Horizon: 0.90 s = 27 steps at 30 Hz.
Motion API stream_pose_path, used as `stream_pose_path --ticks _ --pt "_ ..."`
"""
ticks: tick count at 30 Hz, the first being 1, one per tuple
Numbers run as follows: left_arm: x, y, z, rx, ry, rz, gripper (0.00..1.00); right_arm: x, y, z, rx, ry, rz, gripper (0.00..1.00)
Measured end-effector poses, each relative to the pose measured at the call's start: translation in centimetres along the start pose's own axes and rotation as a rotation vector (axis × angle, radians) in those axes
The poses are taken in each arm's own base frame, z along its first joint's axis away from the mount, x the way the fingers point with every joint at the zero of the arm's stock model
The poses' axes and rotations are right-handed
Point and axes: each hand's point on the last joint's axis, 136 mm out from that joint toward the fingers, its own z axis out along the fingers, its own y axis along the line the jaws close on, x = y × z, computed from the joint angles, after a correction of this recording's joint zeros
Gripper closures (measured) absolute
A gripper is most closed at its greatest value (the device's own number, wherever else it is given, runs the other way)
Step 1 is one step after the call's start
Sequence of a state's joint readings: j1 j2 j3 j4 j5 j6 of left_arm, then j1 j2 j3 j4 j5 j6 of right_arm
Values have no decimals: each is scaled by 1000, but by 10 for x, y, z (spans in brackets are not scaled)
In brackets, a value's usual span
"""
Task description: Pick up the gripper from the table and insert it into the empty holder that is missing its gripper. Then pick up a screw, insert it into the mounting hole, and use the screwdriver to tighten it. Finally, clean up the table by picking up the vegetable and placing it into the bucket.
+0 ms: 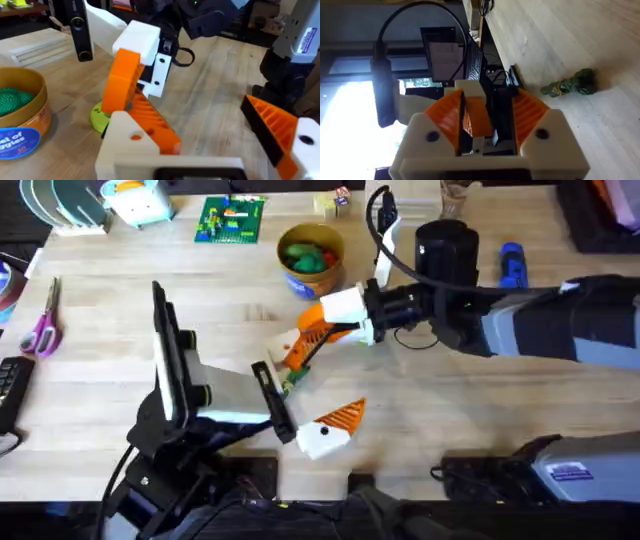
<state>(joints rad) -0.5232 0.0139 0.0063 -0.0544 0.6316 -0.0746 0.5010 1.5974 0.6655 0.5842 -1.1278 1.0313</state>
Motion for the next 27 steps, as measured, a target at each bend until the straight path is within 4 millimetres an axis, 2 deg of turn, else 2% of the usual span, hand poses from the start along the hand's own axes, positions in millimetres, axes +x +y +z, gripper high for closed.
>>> stream_pose_path --ticks 17,27 --pt "0 -5 0 28 2 13 8 -2 5 -7 -28 10 -11 520" --pt "1 -6 0 33 3 13 7 9 12 -15 -83 83 -27 514"
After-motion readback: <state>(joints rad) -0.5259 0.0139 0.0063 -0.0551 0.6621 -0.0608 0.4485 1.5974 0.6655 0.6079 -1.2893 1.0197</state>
